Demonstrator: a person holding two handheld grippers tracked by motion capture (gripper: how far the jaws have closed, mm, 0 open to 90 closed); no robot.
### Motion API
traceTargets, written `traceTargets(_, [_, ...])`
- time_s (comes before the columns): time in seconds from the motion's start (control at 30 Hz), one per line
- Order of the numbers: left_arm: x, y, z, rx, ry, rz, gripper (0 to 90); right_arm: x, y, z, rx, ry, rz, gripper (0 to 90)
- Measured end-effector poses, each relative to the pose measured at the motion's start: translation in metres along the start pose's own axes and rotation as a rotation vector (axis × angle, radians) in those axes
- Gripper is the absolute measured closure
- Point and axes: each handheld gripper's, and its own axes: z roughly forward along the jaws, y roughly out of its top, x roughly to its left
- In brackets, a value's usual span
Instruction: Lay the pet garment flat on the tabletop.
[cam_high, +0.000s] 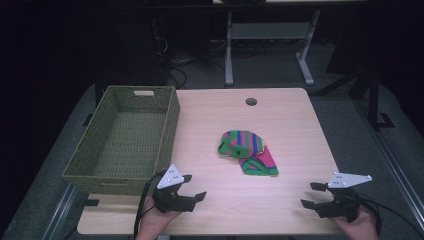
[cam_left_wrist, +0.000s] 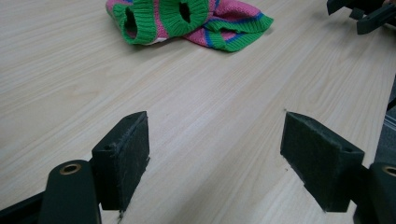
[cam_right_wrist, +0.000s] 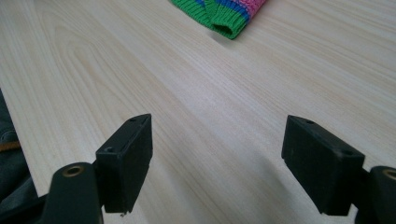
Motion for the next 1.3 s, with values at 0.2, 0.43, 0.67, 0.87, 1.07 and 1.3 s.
traceTargets(0.2, [0.001,0.000,0.003,0.015,-0.003,0.004,23.3,-0.001,-0.002,0.002,0.008,0.011,0.006,24.2])
traceTargets(0.43, [0.001,-0.001,0.000,0.008,0.004,0.004,23.3,0.000,0.002,0.002,0.002,0.025,0.007,23.9])
traceTargets(0.67, [0.003,-0.002,-0.003,-0.005,0.001,-0.013,23.3,0.003,0.018,0.001,-0.011,0.037,-0.010,23.7])
traceTargets(0.87, [0.004,-0.002,-0.001,-0.002,0.002,-0.016,23.2,0.003,0.029,0.005,-0.013,0.054,-0.012,20.5])
traceTargets(1.07, [0.004,-0.003,0.000,0.000,0.002,-0.020,23.3,0.003,0.037,0.009,-0.003,0.082,-0.025,20.5])
traceTargets(1.3, [0.003,-0.003,-0.001,-0.003,0.004,-0.003,23.3,0.001,0.048,0.010,0.005,0.108,-0.020,20.5])
